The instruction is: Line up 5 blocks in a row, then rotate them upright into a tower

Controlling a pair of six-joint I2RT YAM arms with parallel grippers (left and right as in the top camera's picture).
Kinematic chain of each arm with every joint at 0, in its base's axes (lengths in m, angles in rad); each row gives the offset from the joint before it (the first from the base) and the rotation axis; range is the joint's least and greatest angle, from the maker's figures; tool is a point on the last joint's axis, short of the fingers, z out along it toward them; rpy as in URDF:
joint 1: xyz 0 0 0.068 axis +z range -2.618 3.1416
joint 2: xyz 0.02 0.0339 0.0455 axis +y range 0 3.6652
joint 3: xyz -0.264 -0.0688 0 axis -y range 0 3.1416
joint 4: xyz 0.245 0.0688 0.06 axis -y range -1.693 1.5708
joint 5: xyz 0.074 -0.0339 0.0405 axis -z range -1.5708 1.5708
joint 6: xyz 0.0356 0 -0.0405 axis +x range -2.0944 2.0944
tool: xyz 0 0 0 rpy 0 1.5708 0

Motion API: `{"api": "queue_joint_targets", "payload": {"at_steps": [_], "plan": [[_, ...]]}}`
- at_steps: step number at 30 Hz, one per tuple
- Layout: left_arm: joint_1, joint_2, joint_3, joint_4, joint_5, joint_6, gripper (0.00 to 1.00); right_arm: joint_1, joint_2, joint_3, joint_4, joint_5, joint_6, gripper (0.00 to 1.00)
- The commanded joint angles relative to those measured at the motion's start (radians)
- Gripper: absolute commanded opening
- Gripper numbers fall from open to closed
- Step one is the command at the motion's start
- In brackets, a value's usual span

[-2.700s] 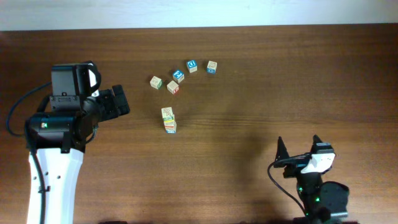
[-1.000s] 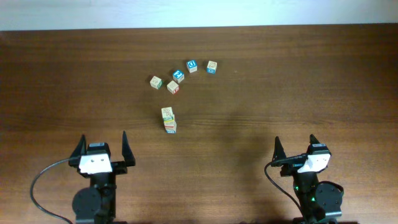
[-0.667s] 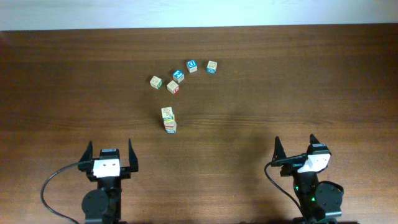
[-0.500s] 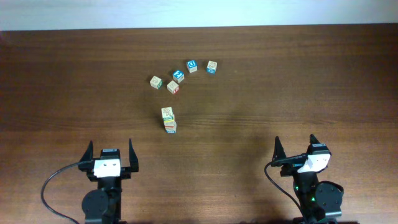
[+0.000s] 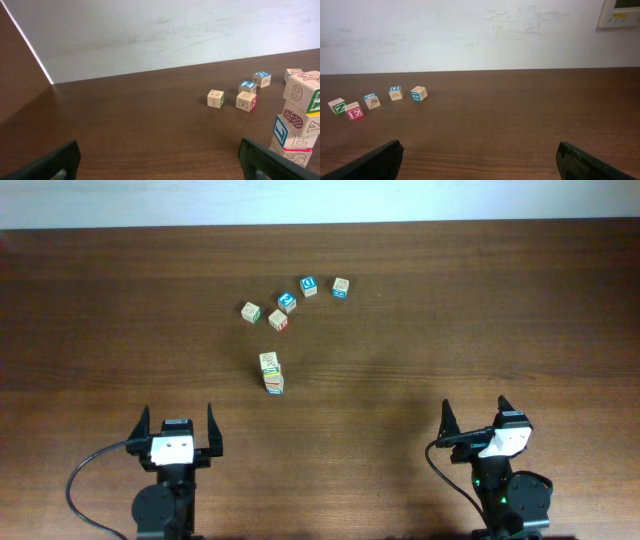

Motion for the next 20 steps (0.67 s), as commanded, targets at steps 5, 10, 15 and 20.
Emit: {"api": "queue_joint_targets", "payload": {"at_steps": [5, 10, 15, 20], "plan": [[0.005, -0.009, -0.007, 0.002, 0.013, 0.016, 0.99, -0.008, -0.008, -0.009, 0.000, -0.005, -0.007, 0.99], [0.005, -0.009, -0.007, 0.002, 0.013, 0.016, 0.99, -0.008, -0.008, -0.009, 0.000, -0.006, -0.007, 0.98], [0.005, -0.009, -0.007, 0.002, 0.013, 0.016, 0.99, -0.008, -0.008, -0.009, 0.000, -0.006, -0.007, 0.98], [0.005, -0.009, -0.007, 0.002, 0.013, 0.016, 0.99, -0.008, -0.008, -0.009, 0.000, -0.006, -0.007, 0.98]]}}
